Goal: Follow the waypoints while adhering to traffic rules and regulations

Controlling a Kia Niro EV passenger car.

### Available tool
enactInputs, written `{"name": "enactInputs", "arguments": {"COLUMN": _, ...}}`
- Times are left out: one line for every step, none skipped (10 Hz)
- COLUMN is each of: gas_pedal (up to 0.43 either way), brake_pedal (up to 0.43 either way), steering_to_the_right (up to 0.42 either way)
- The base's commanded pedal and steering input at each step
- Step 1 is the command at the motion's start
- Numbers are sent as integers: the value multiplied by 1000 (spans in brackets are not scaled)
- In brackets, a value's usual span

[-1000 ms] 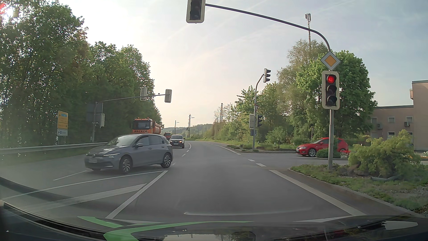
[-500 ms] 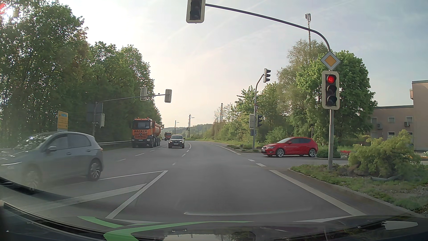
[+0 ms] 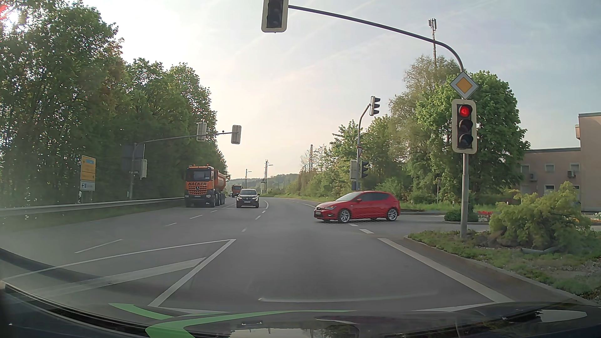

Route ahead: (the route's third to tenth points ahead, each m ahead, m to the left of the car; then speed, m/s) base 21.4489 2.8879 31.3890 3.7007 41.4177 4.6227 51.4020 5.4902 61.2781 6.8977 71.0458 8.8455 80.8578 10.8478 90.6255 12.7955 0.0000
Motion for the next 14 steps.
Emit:
{"name": "enactInputs", "arguments": {"gas_pedal": 0, "brake_pedal": 262, "steering_to_the_right": 3}}
{"name": "enactInputs", "arguments": {"gas_pedal": 0, "brake_pedal": 256, "steering_to_the_right": 3}}
{"name": "enactInputs", "arguments": {"gas_pedal": 0, "brake_pedal": 256, "steering_to_the_right": 4}}
{"name": "enactInputs", "arguments": {"gas_pedal": 0, "brake_pedal": 256, "steering_to_the_right": 3}}
{"name": "enactInputs", "arguments": {"gas_pedal": 0, "brake_pedal": 256, "steering_to_the_right": 3}}
{"name": "enactInputs", "arguments": {"gas_pedal": 0, "brake_pedal": 256, "steering_to_the_right": 3}}
{"name": "enactInputs", "arguments": {"gas_pedal": 0, "brake_pedal": 256, "steering_to_the_right": 4}}
{"name": "enactInputs", "arguments": {"gas_pedal": 0, "brake_pedal": 256, "steering_to_the_right": 3}}
{"name": "enactInputs", "arguments": {"gas_pedal": 0, "brake_pedal": 256, "steering_to_the_right": 3}}
{"name": "enactInputs", "arguments": {"gas_pedal": 0, "brake_pedal": 256, "steering_to_the_right": 3}}
{"name": "enactInputs", "arguments": {"gas_pedal": 0, "brake_pedal": 256, "steering_to_the_right": 3}}
{"name": "enactInputs", "arguments": {"gas_pedal": 0, "brake_pedal": 256, "steering_to_the_right": 3}}
{"name": "enactInputs", "arguments": {"gas_pedal": 0, "brake_pedal": 256, "steering_to_the_right": 3}}
{"name": "enactInputs", "arguments": {"gas_pedal": 0, "brake_pedal": 256, "steering_to_the_right": 3}}
